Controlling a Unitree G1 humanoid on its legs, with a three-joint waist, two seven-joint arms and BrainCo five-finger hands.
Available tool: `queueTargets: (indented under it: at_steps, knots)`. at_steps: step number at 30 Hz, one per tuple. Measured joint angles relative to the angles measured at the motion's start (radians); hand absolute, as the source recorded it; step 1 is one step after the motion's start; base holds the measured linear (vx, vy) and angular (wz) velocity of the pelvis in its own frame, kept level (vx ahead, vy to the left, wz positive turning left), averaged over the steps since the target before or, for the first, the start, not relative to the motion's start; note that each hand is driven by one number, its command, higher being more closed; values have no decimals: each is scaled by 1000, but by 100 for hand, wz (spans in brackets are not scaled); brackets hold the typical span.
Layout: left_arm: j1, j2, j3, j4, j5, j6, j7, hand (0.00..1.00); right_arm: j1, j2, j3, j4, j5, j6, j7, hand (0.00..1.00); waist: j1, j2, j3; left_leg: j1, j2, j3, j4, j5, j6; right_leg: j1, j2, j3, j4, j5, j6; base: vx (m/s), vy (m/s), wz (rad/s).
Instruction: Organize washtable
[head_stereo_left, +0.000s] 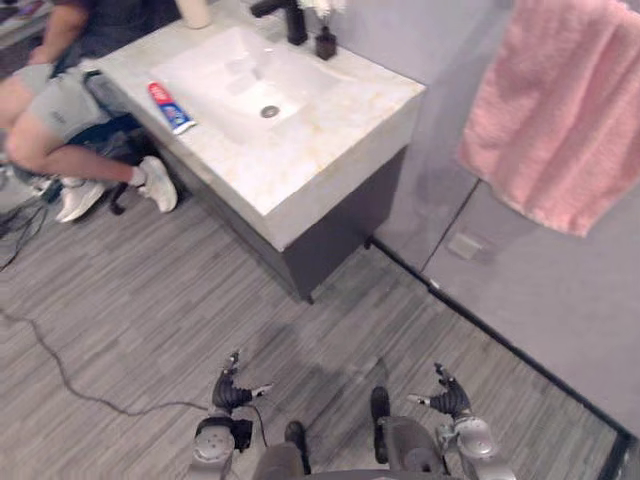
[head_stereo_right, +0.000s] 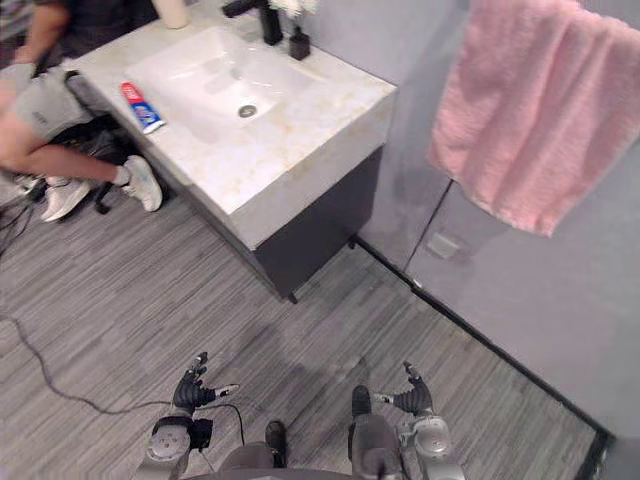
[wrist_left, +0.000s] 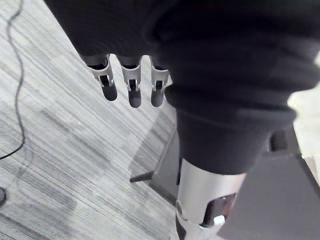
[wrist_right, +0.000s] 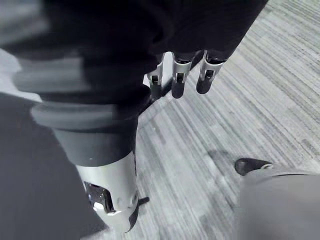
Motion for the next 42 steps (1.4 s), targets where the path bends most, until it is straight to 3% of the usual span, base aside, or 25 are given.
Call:
queueTargets:
  at_steps: [3, 4, 5, 6, 9, 11, 14, 16, 19, 20, 22, 23, 24, 25, 27, 29, 32, 33, 35, 36, 37, 38, 39, 41, 42]
  knots:
    - [-13, -1, 2, 18, -2, 0, 4, 0, 16, 13, -3, -1, 6, -1, -1, 0, 2, -17, -19, -24, 10, 26, -70, 30, 39, 18, -55, -132, -30, -9, -4, 44, -62, 158]
    - [-20, -11, 2, 29, -4, 0, 12, 0, 19, 12, -4, -2, 11, -1, -2, 0, -1, -14, -20, -48, 35, 175, -34, 53, 67, 47, -74, -211, -39, 2, -8, 74, -16, 155]
    - [-17, -16, 3, 30, -4, 0, 17, 0, 22, 11, -4, -2, 16, -1, -2, 0, -1, -7, -22, -42, 43, 229, -33, 96, 84, 60, -78, -243, -30, 1, -10, 114, 44, 171]
    - [-19, -17, 7, 32, -6, 0, 21, 0, 25, 20, -7, -2, 19, -1, -4, 0, 1, -13, -23, -35, 51, 301, -48, 157, 52, 82, -96, -279, -11, -6, -14, 104, 73, 117]
    - [-14, -13, 10, 32, -12, 0, 23, 0, 23, 40, -8, -11, 36, -4, -7, 0, 7, -31, -24, -29, 38, 462, -60, 190, 100, 137, -131, -278, -25, -11, -5, 93, 167, 129]
    - [17, -5, 29, 33, -12, 0, 24, 0, 17, 54, 1, -18, 35, -5, -6, 0, 29, -37, -27, -14, 16, 464, -74, 191, 101, 167, -134, -278, -52, -14, 10, 54, 87, 54]
    - [72, 1, 68, 36, -13, 1, 27, 0, 3, 76, 26, -36, 33, -6, -6, 0, 32, -39, -27, 0, -16, 453, -93, 182, 110, 191, -151, -256, -92, -21, 51, 20, 116, 16]
    - [89, -3, 81, 37, -13, 1, 37, 0, -10, 77, 42, -36, 33, -5, -6, 0, 56, -41, -26, -6, -18, 450, -63, 143, 109, 192, -162, -240, -95, -34, 67, -3, 85, -11]
    - [100, -21, 104, 32, -27, -1, 39, 0, -28, 79, 44, -36, 34, -3, -5, 0, 62, -48, -25, -49, -29, 445, 9, 75, 114, 177, -166, -205, -85, -71, 92, 15, 102, 6]
    - [107, -38, 117, 26, -43, -1, 39, 0, -42, 75, 52, -37, 34, -3, -5, 0, 63, -66, -24, -76, -38, 446, 79, 42, 130, 152, -184, -179, -58, -96, 115, 174, 174, -20]
    - [125, -47, 123, 12, -44, -1, 39, 0, -52, 63, 64, -39, 35, -3, -4, 0, 79, -52, -22, -118, -29, 439, 237, -92, 158, 126, -199, -149, 30, -128, 138, 210, 197, -19]
    - [135, -41, 127, 3, -44, -1, 40, 0, -50, 59, 78, -38, 35, -2, -2, 0, 81, -73, -16, -115, -49, 425, 279, -154, 159, 112, -232, -128, 126, -150, 136, 215, 187, 14]
    - [141, -42, 122, -2, -45, 0, 40, 0, -48, 59, 87, -43, 35, -2, 1, 0, 77, -85, -17, -96, -71, 413, 283, -181, 177, 50, -262, -89, 264, -144, 114, 234, 177, 21]
    - [140, -43, 117, -5, -45, 0, 39, 0, -48, 61, 91, -44, 35, -2, 3, 0, 74, -79, -12, -86, -70, 408, 278, -188, 185, 12, -260, -68, 334, -144, 101, 290, 185, 23]
    - [138, -39, 114, -19, -51, -1, 38, 0, -41, 84, 96, -56, 36, -3, 5, 0, 64, -63, 1, -15, -68, 383, 208, -194, 186, -66, -190, -67, 375, -200, 80, 317, 150, 20]
    - [137, -36, 113, -19, -65, -1, 38, 0, -40, 81, 119, -83, 38, -8, 13, 0, 54, -61, 9, 58, -68, 378, 145, -199, 169, -124, -132, -104, 316, -199, 76, 378, 86, 6]
    - [111, -26, 86, -16, -83, -1, 37, 0, -18, 69, 123, -116, 50, -28, 24, 0, 38, -62, 13, 177, -85, 353, 56, -204, 142, -227, -76, -168, 187, -95, 44, 527, 45, 38]
    - [89, -26, 78, -11, -85, -5, 37, 0, 3, 58, 130, -117, 57, -30, 28, 0, 16, -62, 12, 238, -90, 317, 28, -202, 133, -250, -56, -179, 102, -9, 8, 742, -6, 108]
    - [84, -24, 59, 3, -86, -20, 36, 0, 30, 58, 135, -119, 57, -31, 27, 0, -5, -80, 2, 261, -102, 281, 81, -223, 85, -278, -61, -194, 105, 85, -58, 599, -72, 99]
    - [89, -19, 54, 7, -86, -21, 36, 0, 48, 57, 144, -119, 57, -33, 26, 0, -10, -98, -7, 261, -109, 275, 166, -244, 49, -277, -62, -199, 107, 177, -138, 781, -133, 33]
    - [71, -61, 56, 18, -88, -16, 38, 0, 24, 21, 153, -123, 57, -31, 27, 0, 4, -46, 7, 195, -31, 289, 405, -211, -21, -254, -29, -210, 173, 117, -196, 658, -111, 6]
    - [73, -64, 55, 18, -90, -16, 37, 0, 16, 19, 152, -138, 57, -31, 25, 0, 0, -37, 11, 155, -13, 290, 503, -153, -26, -226, -15, -206, 155, 84, -189, 814, -99, -54]
    - [76, -78, 60, 11, -91, -14, 37, 0, 3, 20, 153, -175, 58, -33, 21, 0, 8, -16, 25, 79, 36, 297, 696, -3, -2, -167, 29, -175, 108, 64, -193, 567, -69, -65]
    - [59, -74, 73, 5, -87, -13, 37, 0, 2, 44, 150, -199, 83, -38, 14, 0, 23, -28, 36, 13, 88, 325, 834, -69, 41, -58, 74, -122, 44, 33, -189, 690, -54, -84]
    - [54, -69, 75, -21, -87, -14, 37, 0, 3, 64, 149, -199, 92, -38, 7, 0, 31, -60, 52, -9, 92, 347, 837, -96, 70, 29, 81, -70, -5, 10, -190, 665, -23, -79]
